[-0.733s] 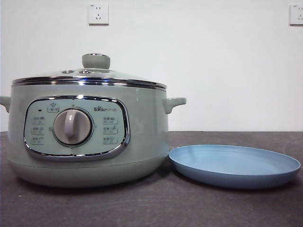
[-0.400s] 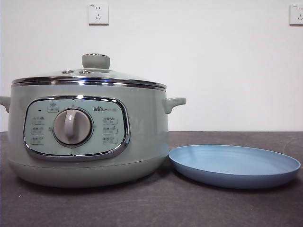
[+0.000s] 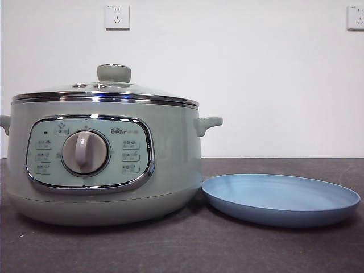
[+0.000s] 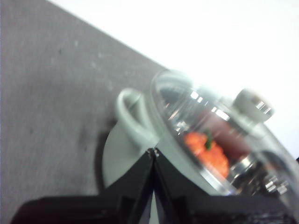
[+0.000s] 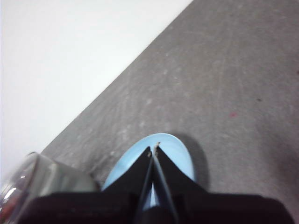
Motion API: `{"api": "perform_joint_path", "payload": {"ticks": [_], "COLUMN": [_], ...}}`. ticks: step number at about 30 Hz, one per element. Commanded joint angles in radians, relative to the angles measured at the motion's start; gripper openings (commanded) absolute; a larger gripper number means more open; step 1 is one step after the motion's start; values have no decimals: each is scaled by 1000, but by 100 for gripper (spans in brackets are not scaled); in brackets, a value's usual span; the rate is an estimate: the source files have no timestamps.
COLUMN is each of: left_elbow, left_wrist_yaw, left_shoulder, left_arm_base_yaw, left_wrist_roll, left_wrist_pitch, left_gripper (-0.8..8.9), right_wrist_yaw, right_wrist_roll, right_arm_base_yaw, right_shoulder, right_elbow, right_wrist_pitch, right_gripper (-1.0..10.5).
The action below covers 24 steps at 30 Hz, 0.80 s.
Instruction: Take the pumpkin out from the steamer,put the pumpkin in the blue plate,close the lid
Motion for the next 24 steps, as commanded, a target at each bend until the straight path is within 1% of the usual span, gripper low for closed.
{"api": "perform_joint_path", "payload": {"ticks": [1, 4, 9, 12, 16, 18, 19, 22, 23, 24], "left_elbow": [63, 132, 255, 333, 440, 485, 507, 573, 592, 613], "left_wrist_yaw": [-3, 13, 18, 37, 50, 64, 77, 134, 153, 180], "left_shoulder": [36, 101, 233, 309, 415, 465, 491, 566, 590, 617], "left_arm_base_yaw": [3, 3, 3, 3, 3, 3, 3, 3, 3, 3], "left_wrist_roll": [8, 39, 75, 154, 288, 340, 355, 372, 373, 373], "left_wrist_pitch": [-36, -51, -61, -62, -71, -75, -76, -98, -106, -114], "left_gripper": [-8, -8, -8, -8, -8, -8, -7, 0, 4, 30], "right_wrist_yaw": [-27, -53, -60, -103, -183, -216, -240, -286, -294, -299], "right_wrist_roll": [-40, -111, -251, -331, -416, -454, -480, -547, -568, -584], "right_arm_base_yaw": [1, 1, 1, 1, 1, 1, 1, 1, 1, 1], "right_shoulder": [33, 85, 203, 283, 398, 452, 481, 564, 589, 618], "right_elbow": [61, 142, 299, 391, 509, 563, 592, 676, 701, 729], "right_wrist_pitch": [-16, -52, -105, -110, -117, -130, -142, -203, -224, -249], "right_gripper": [-17, -17, -16, -16, -16, -14, 7, 14, 49, 125]}}
